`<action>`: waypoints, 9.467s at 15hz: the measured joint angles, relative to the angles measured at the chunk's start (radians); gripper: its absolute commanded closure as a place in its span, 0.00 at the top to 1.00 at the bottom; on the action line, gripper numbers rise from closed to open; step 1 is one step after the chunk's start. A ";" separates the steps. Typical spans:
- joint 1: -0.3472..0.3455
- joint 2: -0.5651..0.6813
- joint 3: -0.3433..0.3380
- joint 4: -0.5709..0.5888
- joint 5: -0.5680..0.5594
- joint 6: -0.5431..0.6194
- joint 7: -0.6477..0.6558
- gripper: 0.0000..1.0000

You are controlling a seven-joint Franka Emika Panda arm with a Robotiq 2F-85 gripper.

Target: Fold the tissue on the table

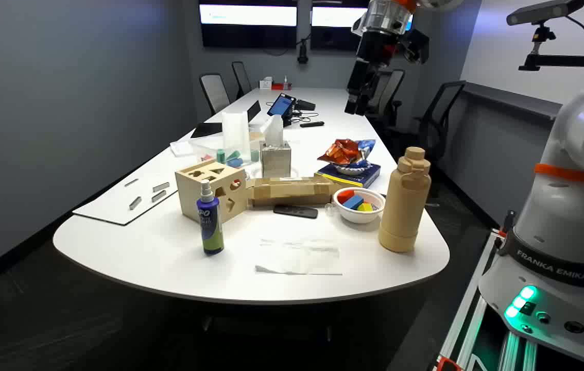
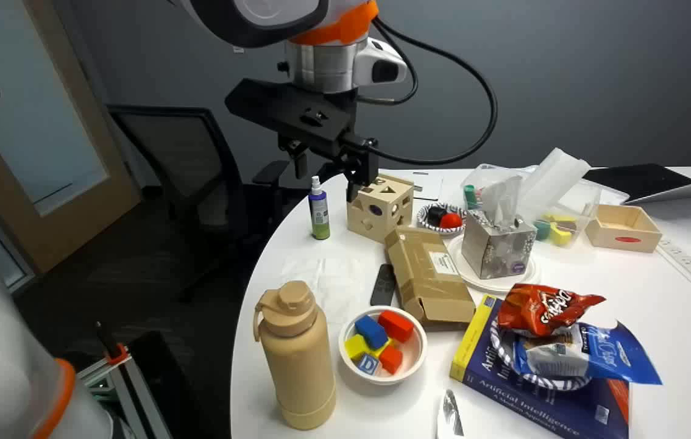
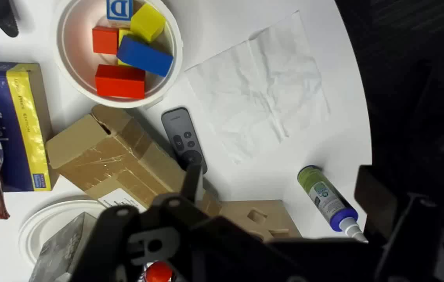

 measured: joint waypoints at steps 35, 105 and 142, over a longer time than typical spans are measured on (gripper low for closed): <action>0.130 0.380 0.090 0.027 0.302 0.167 -0.242 1.00; -0.246 1.059 0.484 0.345 0.109 0.651 -0.172 0.02; 0.205 0.848 0.193 0.212 -0.582 0.584 0.638 0.02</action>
